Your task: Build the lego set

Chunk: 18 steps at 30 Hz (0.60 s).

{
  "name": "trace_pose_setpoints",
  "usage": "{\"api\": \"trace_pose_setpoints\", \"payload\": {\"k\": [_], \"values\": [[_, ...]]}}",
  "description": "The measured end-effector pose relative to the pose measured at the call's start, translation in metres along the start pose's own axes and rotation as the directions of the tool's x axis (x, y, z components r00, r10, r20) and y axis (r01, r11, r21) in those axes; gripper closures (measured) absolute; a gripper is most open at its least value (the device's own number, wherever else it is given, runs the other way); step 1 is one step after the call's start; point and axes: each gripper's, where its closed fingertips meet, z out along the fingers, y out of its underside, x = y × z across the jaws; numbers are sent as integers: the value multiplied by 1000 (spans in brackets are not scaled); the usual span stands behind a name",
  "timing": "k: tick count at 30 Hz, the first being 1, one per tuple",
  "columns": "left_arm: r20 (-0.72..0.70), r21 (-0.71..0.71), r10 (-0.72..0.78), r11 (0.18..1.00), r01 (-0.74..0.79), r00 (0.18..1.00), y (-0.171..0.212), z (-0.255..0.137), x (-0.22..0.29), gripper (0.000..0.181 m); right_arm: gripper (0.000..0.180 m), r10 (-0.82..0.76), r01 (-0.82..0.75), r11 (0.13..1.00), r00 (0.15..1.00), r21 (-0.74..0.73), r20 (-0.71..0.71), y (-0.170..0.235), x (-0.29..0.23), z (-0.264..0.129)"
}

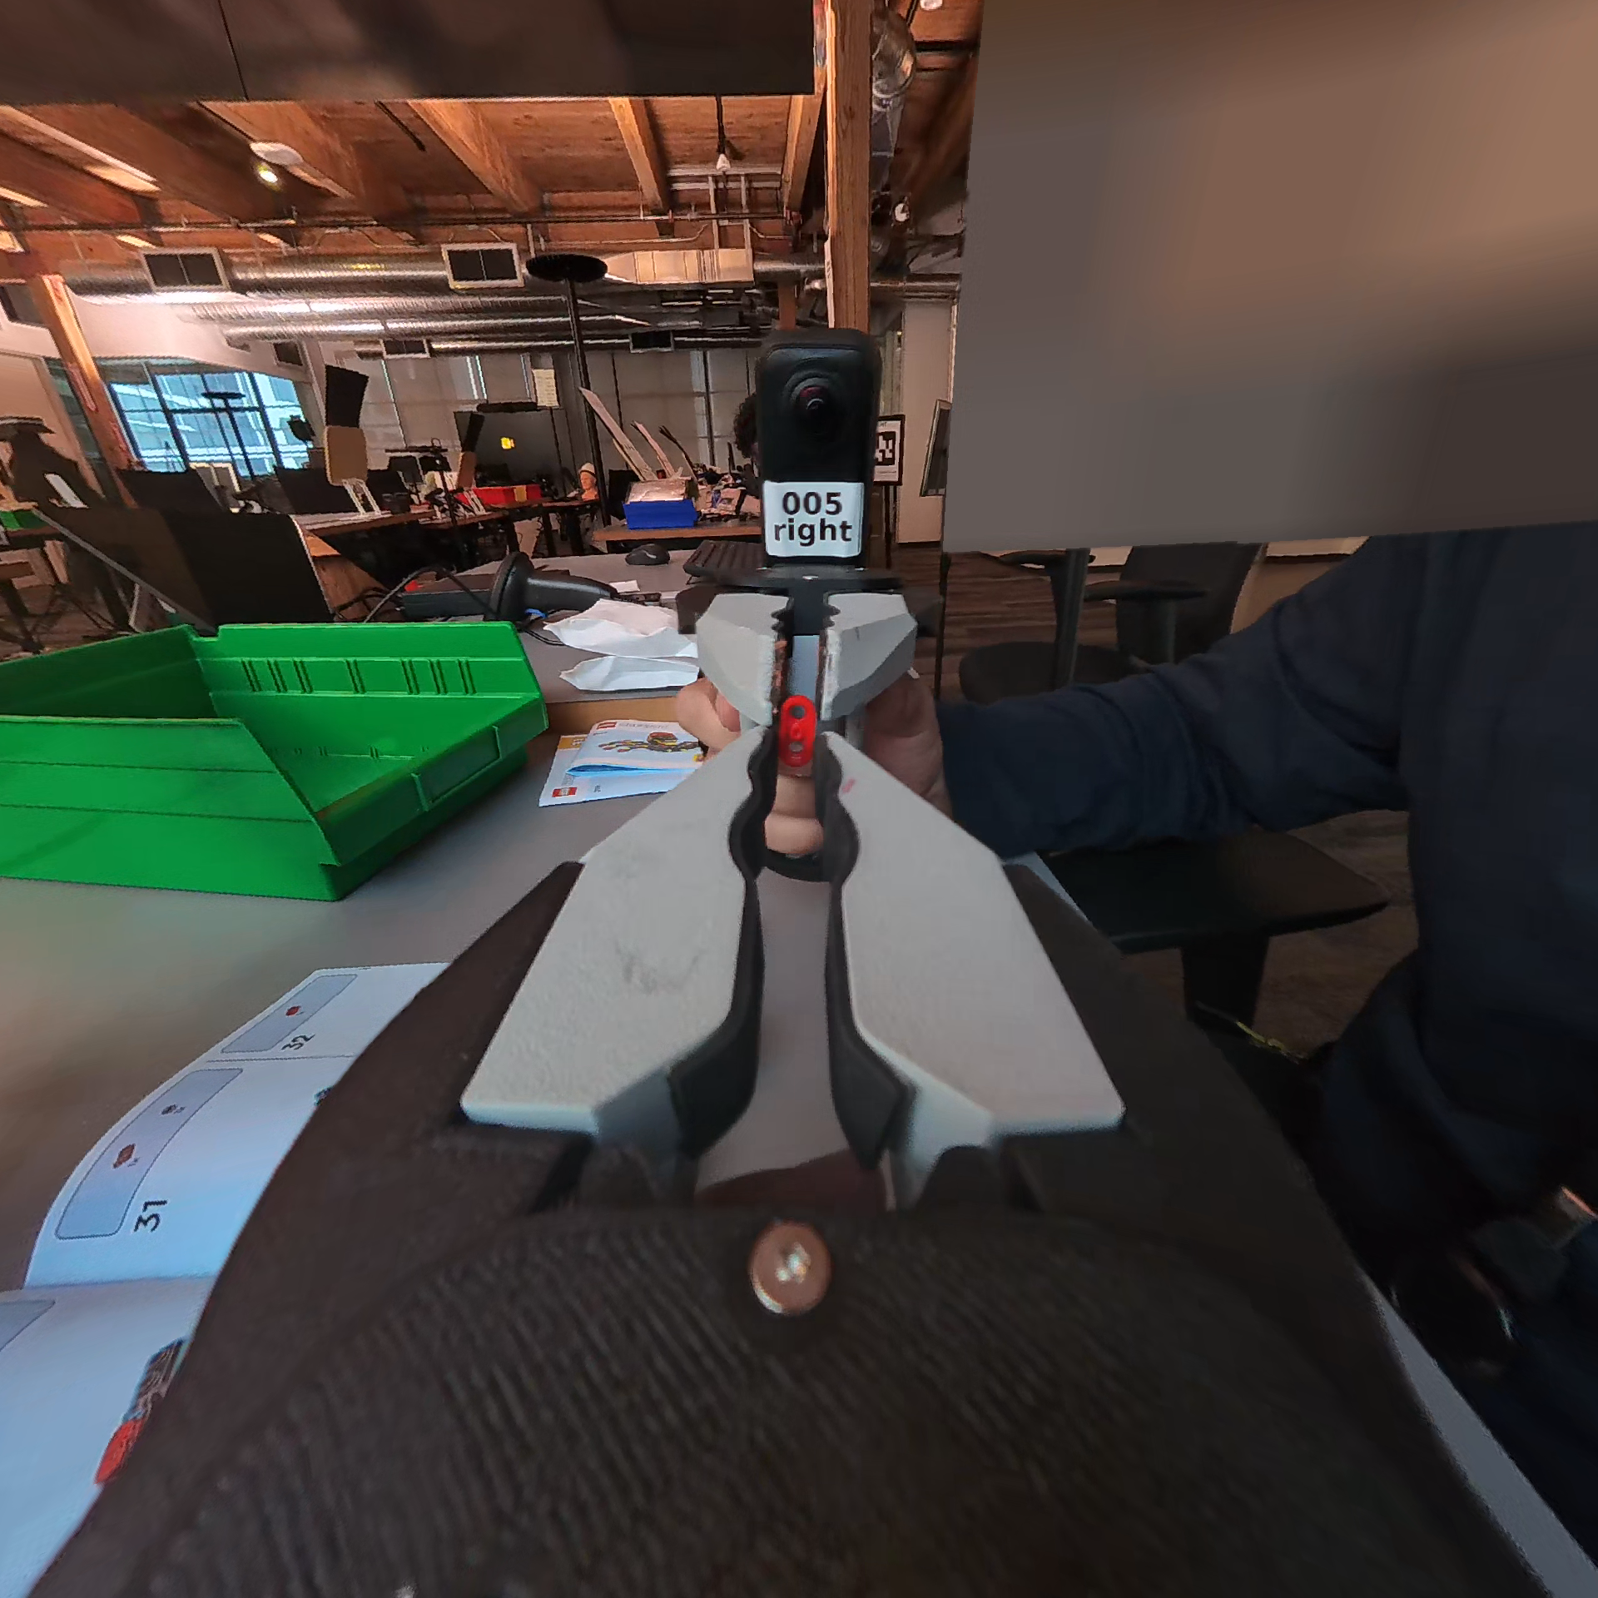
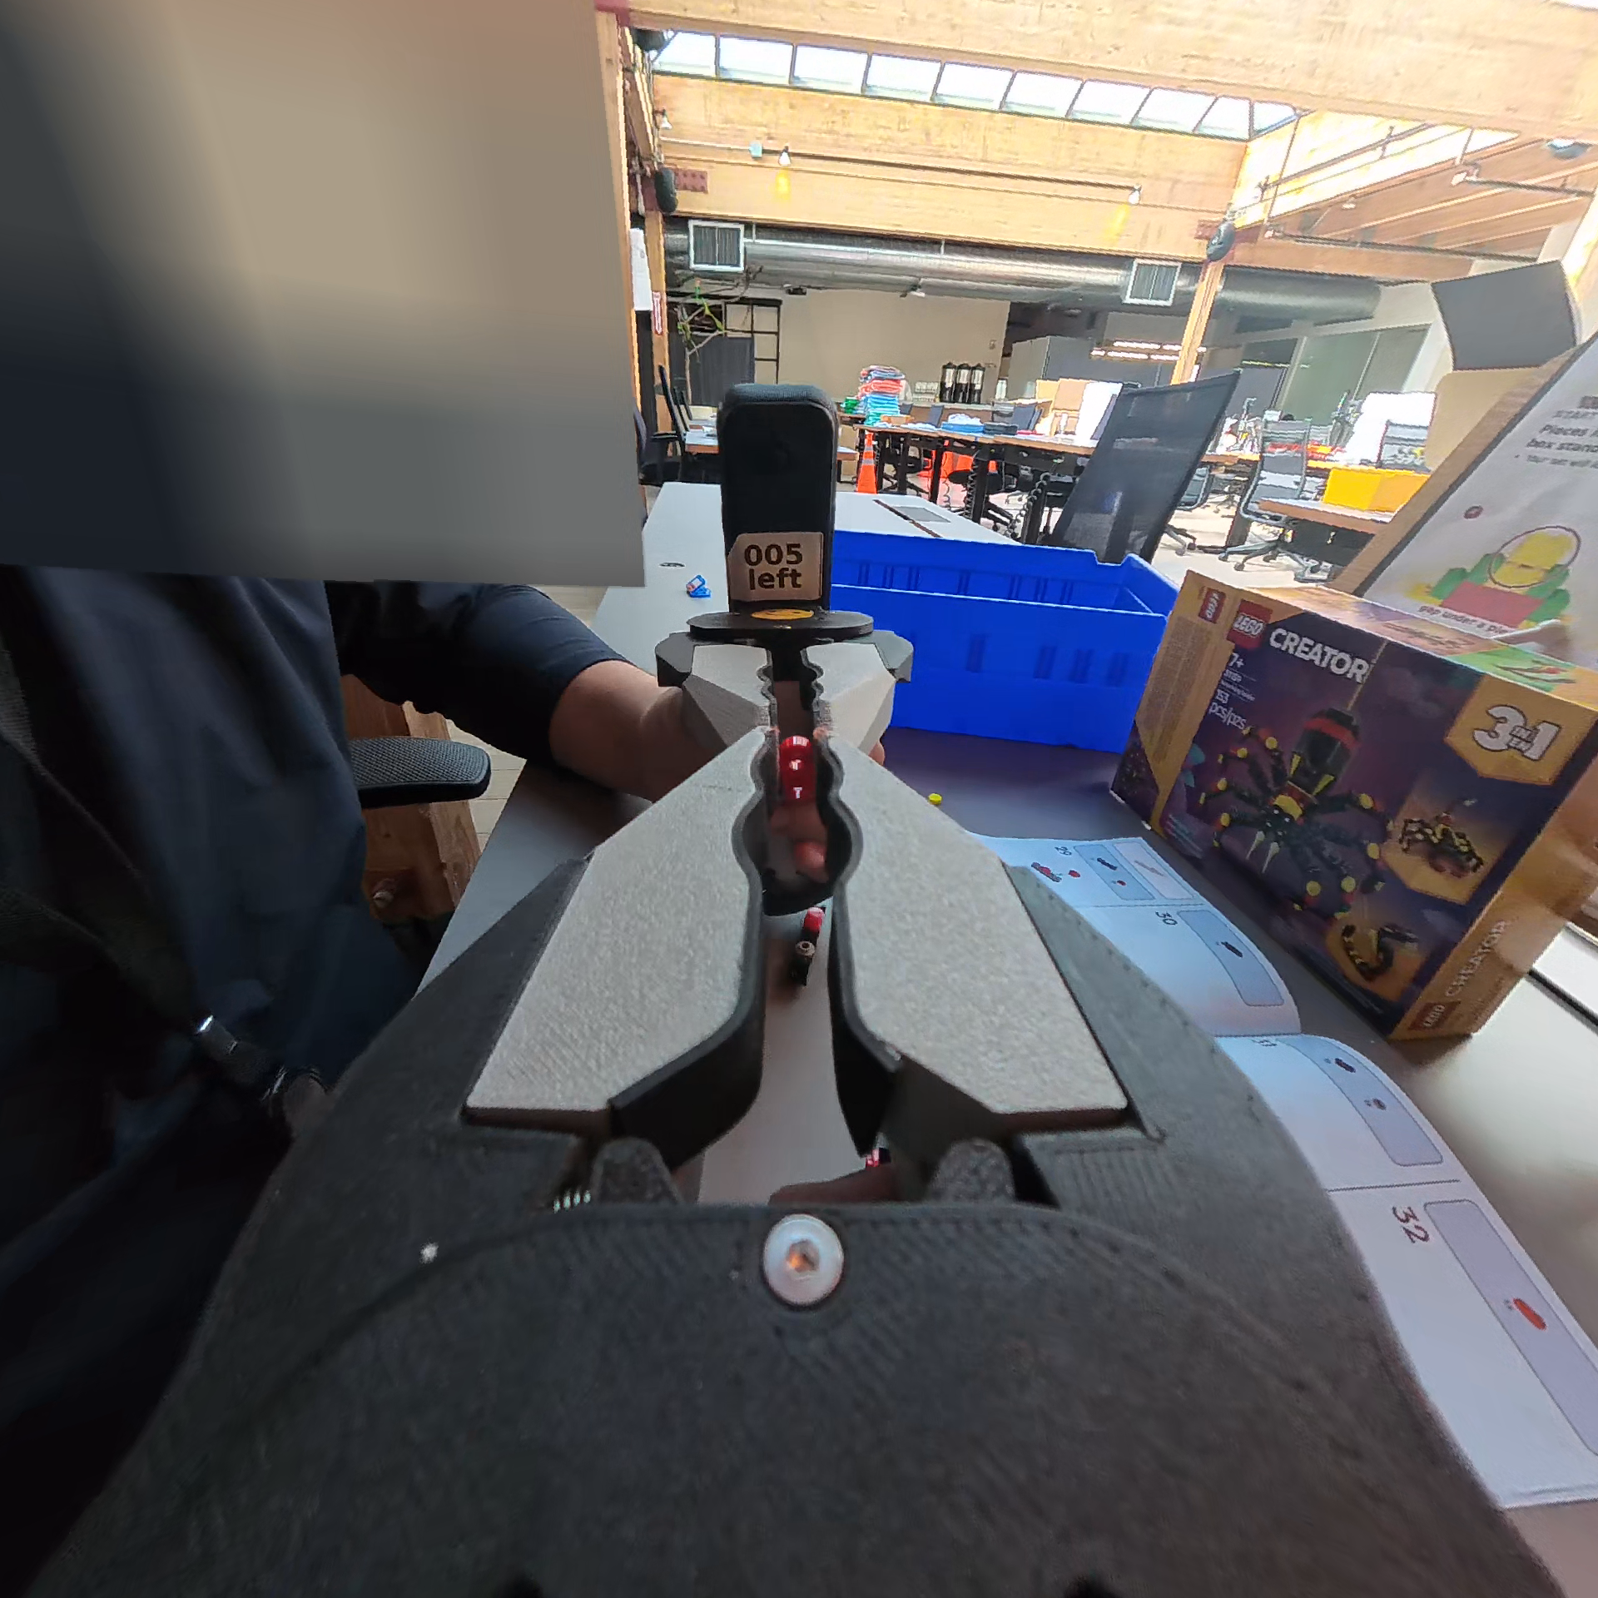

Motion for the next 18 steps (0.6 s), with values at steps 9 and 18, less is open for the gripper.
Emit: {"api": "trace_pose_setpoints", "payload": {"k": [9, 18], "values": [[-9, -59, -46, 997, 45, 999, 9, -3, -3, 167, 175, 29, -29, 1000, 999, -9, 24, 1, -1, -3], [115, -604, -89, 784, 141, 989, 59, -70, -26, 149, 176, -92, 64, 929, 994, -364, -59, 51, 10, -13]]}}
